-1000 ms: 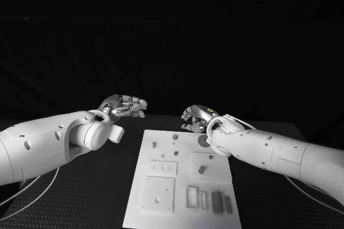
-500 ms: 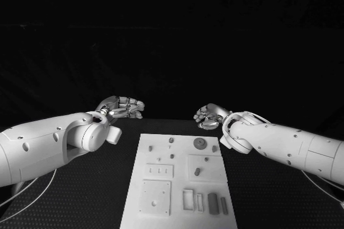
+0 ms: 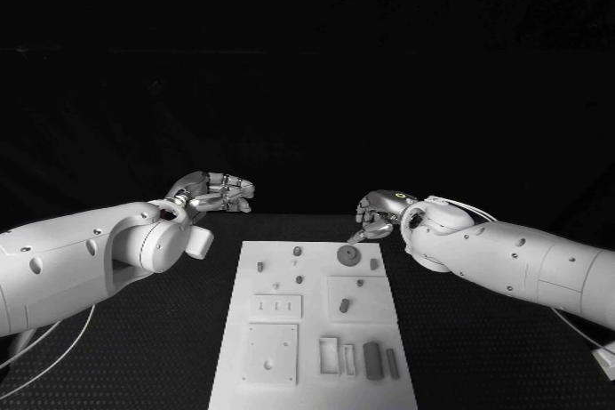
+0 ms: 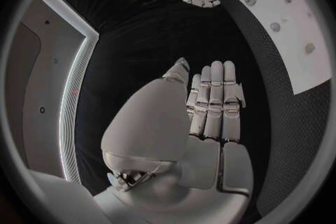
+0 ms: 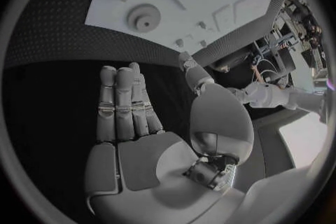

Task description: Assemble the parts on the task board

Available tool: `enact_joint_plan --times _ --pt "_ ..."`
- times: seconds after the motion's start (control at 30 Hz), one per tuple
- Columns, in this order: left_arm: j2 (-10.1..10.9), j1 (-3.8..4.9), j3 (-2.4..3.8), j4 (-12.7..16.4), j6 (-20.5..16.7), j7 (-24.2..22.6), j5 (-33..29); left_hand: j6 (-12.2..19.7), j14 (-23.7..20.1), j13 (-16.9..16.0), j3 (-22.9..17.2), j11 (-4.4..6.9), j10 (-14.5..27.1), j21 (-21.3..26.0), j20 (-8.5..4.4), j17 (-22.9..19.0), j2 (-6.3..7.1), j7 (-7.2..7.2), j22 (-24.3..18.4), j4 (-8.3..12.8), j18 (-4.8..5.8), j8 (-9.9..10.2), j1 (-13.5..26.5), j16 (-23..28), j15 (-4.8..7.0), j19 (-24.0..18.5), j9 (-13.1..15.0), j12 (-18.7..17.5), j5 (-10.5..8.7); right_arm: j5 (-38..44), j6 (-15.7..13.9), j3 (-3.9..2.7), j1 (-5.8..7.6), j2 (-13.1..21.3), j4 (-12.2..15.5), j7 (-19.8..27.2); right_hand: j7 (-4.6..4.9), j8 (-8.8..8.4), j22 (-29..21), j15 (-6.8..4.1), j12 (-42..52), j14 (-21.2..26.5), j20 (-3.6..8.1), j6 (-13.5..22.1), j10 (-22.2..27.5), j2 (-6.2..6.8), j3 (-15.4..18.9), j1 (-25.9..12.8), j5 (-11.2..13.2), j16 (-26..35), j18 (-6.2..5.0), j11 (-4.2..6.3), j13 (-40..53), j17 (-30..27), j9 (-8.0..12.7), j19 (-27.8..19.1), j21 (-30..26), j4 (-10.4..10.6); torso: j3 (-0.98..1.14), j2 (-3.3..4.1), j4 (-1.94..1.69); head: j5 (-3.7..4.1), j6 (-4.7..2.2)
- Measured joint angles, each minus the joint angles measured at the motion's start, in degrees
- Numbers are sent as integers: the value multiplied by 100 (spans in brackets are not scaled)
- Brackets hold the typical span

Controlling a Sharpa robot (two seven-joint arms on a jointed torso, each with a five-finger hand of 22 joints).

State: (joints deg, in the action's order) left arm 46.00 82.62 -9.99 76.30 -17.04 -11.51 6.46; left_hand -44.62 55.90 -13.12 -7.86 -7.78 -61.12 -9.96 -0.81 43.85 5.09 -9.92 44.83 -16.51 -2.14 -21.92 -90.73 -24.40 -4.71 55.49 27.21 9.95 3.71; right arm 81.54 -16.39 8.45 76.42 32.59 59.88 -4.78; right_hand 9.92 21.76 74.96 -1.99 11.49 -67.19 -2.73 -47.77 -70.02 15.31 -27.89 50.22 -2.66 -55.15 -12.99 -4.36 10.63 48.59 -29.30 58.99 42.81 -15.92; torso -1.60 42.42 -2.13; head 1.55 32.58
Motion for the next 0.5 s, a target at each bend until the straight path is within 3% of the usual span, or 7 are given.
enact_joint_plan --times 0.13,0.3,0.5 --pt "0 -6 0 7 4 0 0 0 0 -5 0 0 0 0 0 0 0 0 0 0 0 0 0 0 0 0 0 -3 0 350 -12 36 -104 -90 -216 -39 -156 148 1 -138 254 -138 102 -228 -280 68 235 -105 0 -31 -41 138 262 -17 -95 120 12 -56 1 3 -11 30 15" --pt "0 -14 0 10 9 0 0 0 0 -5 0 0 0 0 0 0 0 0 0 0 0 0 0 0 0 0 0 -3 0 556 -30 66 -230 -185 -366 -45 -205 148 14 -181 672 -181 164 -316 -187 2 459 -39 0 -196 -74 230 1071 -4 -174 182 23 -52 3 17 -30 43 38" --pt "7 -16 0 41 11 1 0 0 0 -5 0 0 0 0 0 4 0 0 -1 0 0 0 0 0 0 0 4 -3 0 610 -41 69 -336 -275 -518 1 -196 52 9 -138 708 -135 163 -284 248 -197 480 271 0 -230 -80 169 1537 15 -204 181 23 -60 18 42 -49 48 46"
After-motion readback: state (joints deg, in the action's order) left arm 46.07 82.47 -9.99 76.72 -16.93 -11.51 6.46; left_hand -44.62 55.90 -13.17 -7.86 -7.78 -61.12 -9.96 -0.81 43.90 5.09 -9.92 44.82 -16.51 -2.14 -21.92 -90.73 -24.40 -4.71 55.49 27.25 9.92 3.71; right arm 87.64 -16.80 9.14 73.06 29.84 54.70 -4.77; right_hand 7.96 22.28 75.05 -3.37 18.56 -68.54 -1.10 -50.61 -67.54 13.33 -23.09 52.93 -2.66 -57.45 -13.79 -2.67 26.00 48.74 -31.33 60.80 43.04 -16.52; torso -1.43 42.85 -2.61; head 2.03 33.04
